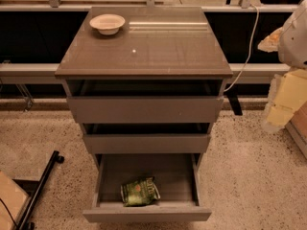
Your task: Pick green jalapeno chip bag from bottom drawer and place on counter
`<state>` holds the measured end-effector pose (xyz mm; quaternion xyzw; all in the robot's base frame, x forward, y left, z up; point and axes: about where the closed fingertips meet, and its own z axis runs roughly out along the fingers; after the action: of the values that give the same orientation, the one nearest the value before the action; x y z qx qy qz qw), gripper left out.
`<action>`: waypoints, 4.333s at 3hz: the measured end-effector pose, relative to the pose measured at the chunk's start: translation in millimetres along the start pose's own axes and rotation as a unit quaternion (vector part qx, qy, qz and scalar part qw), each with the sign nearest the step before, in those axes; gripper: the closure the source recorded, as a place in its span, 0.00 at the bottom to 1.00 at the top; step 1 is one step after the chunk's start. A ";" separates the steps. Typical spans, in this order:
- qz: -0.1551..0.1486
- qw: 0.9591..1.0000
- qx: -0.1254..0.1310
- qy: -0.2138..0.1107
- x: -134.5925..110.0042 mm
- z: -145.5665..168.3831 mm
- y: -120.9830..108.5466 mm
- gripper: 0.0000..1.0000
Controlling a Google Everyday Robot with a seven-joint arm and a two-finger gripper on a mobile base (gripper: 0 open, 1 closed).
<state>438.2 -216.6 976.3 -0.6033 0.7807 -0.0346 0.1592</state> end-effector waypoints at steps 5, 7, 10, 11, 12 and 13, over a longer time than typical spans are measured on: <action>0.174 0.984 -0.011 0.026 18.3 85.1 -30.7 0.00; 0.257 0.965 -0.053 0.005 5.1 151.9 -33.6 0.00; 0.359 0.929 -0.081 0.025 3.6 249.1 -30.7 0.00; 0.380 0.918 -0.107 0.028 -3.9 276.2 -20.2 0.00; 0.407 0.902 -0.139 0.032 -20.0 326.3 -8.7 0.00; 0.439 0.886 -0.136 0.053 -29.9 374.7 1.7 0.00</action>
Offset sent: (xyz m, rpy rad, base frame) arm 0.0251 -0.0063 -0.0358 0.0301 0.0554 -0.2135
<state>552.0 -135.9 627.3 -0.2115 0.9701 0.1141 0.0330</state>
